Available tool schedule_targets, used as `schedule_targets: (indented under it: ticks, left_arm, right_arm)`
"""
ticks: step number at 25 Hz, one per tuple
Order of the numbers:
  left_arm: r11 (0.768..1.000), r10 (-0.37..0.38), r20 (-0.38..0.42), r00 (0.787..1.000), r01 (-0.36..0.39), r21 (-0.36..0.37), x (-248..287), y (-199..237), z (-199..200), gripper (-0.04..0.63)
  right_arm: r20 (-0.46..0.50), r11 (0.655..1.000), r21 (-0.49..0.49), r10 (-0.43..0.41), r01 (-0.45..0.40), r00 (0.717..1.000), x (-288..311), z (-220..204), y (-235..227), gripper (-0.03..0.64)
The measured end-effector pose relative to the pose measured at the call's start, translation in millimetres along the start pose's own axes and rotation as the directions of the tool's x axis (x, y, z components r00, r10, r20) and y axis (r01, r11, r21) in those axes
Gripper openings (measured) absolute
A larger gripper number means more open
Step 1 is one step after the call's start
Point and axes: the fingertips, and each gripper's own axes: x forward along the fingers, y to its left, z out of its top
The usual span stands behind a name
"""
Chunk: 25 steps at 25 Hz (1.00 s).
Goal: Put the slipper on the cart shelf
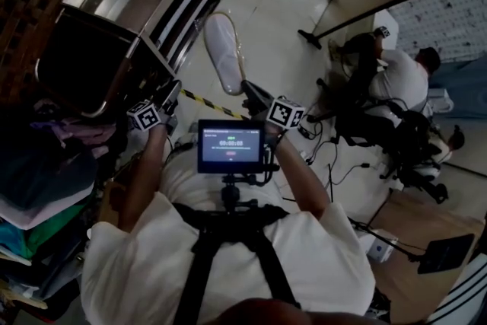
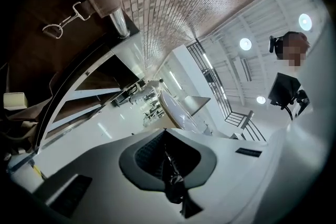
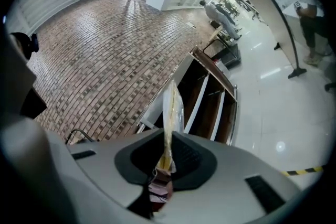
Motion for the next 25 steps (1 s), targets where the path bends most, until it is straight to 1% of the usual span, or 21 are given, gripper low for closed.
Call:
schedule_targets:
  ticks: [2,6,11,13,15,17,20,22,25]
  left_arm:
    - [1.0,-0.006,-0.005,1.0,0.006,-0.004,9.0,0.9,1.7,0.002]
    - [1.0,-0.009,-0.03,1.0,0.009,0.009,22.3,-2.8,1.2,0.002]
    - [1.0,0.026,-0.037,0.999,-0.026,0.005,42.3,-11.5,-2.1,0.002]
    - [0.999,0.046,-0.029,0.999,-0.046,0.004,55.5,-16.7,-1.3,0.002]
    - [0.998,0.065,-0.003,0.998,-0.065,0.025,72.7,-19.2,8.7,0.002]
    - [0.995,0.096,0.039,0.995,-0.097,0.035,86.6,-19.2,15.2,0.002]
    - [0.984,0.177,0.11,0.978,-0.178,-0.001,103.1,-32.3,8.2,0.002]
    - [0.981,0.193,0.156,0.969,-0.192,-0.023,124.5,-45.4,2.3,0.002]
    - [0.98,0.198,0.201,0.959,-0.197,-0.027,167.3,-54.7,2.8,0.002]
  right_arm:
    - [0.01,1.0,0.01,-0.008,0.008,1.0,3.8,6.6,-6.4,0.051]
    - [0.028,0.997,0.072,0.021,-0.023,0.999,9.4,13.9,-17.0,0.051]
    - [0.013,0.995,0.095,0.037,-0.038,0.999,8.7,34.3,-38.6,0.051]
    - [0.003,0.994,0.084,0.065,-0.065,0.998,9.6,51.6,-45.5,0.051]
    - [-0.014,0.993,0.06,0.1,-0.099,0.995,17.3,75.1,-52.5,0.051]
    - [-0.045,0.992,0.068,0.112,-0.109,0.993,23.7,88.9,-67.9,0.051]
    - [-0.089,0.986,0.111,0.132,-0.122,0.987,16.3,101.5,-93.4,0.051]
    - [-0.117,0.985,0.095,0.155,-0.144,0.981,10.5,124.6,-106.6,0.051]
    - [-0.141,0.98,0.068,0.193,-0.184,0.971,14.5,170.2,-127.3,0.051]
